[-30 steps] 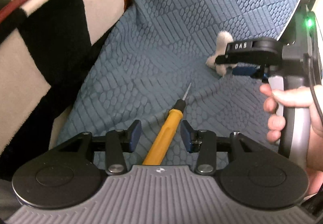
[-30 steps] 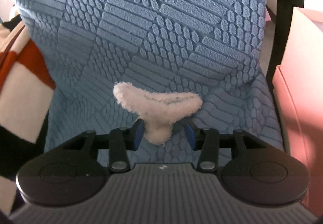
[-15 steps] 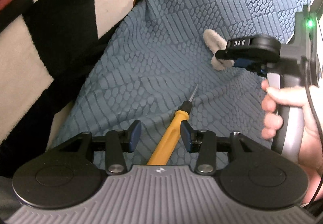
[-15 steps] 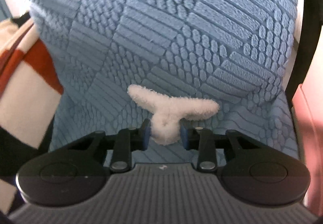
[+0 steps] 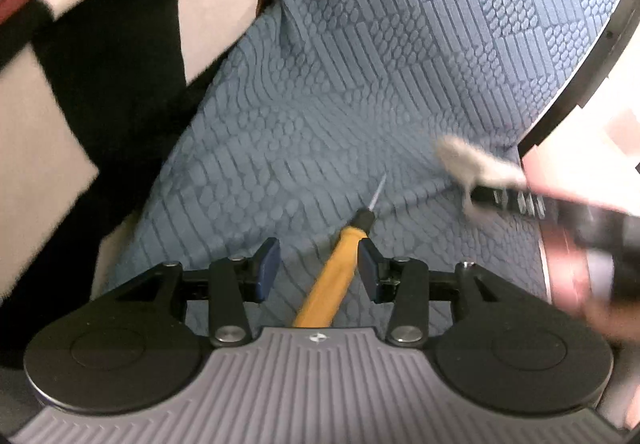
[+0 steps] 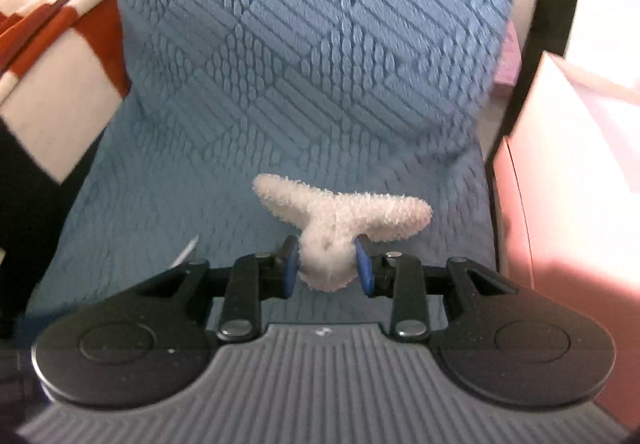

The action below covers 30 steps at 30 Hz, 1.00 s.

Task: Organize rigid objects
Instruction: 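Lift the screwdriver with the left gripper while the right lifts the plush toy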

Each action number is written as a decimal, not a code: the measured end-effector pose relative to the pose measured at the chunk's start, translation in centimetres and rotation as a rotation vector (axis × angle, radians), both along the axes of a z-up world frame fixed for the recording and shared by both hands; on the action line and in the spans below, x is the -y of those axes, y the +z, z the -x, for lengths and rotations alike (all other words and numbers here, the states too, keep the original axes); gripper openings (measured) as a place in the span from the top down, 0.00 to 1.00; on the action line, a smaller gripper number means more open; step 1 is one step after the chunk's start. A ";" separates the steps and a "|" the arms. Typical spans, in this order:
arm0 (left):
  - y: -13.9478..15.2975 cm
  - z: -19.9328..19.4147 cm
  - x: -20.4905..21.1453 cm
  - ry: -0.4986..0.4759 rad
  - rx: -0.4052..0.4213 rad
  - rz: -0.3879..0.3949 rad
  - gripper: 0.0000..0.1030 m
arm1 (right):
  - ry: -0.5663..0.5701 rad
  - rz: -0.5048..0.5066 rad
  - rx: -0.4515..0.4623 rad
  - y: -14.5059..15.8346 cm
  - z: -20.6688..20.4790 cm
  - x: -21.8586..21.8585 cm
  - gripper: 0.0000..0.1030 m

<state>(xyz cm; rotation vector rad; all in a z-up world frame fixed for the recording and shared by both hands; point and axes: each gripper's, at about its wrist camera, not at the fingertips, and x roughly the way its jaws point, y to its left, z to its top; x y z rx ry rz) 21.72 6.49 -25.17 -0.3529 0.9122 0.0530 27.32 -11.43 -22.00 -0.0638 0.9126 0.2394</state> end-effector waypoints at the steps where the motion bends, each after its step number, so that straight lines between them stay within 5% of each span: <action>1: 0.1 -0.3 -0.1 -0.009 0.000 -0.003 0.53 | 0.005 0.008 0.002 0.0 0.6 0.1 0.68; 7: -0.2 -1.1 0.3 -0.044 -0.010 -0.008 0.53 | 0.050 0.084 0.045 1.4 3.4 1.1 0.68; 16: -1.5 -1.7 2.4 -0.103 -0.022 -0.117 0.54 | 0.071 0.158 0.027 2.0 6.9 1.2 0.67; 19: -1.4 -1.8 2.9 -0.131 -0.011 -0.136 0.74 | 0.072 0.151 0.016 2.1 7.5 1.3 0.68; 23: -1.2 -1.3 3.7 -0.153 0.003 -0.188 0.80 | 0.077 0.143 0.015 2.3 8.2 1.2 0.68; 30: 0.1 0.5 3.6 -0.159 0.014 -0.069 0.80 | 0.067 0.115 0.008 2.9 9.8 1.5 0.67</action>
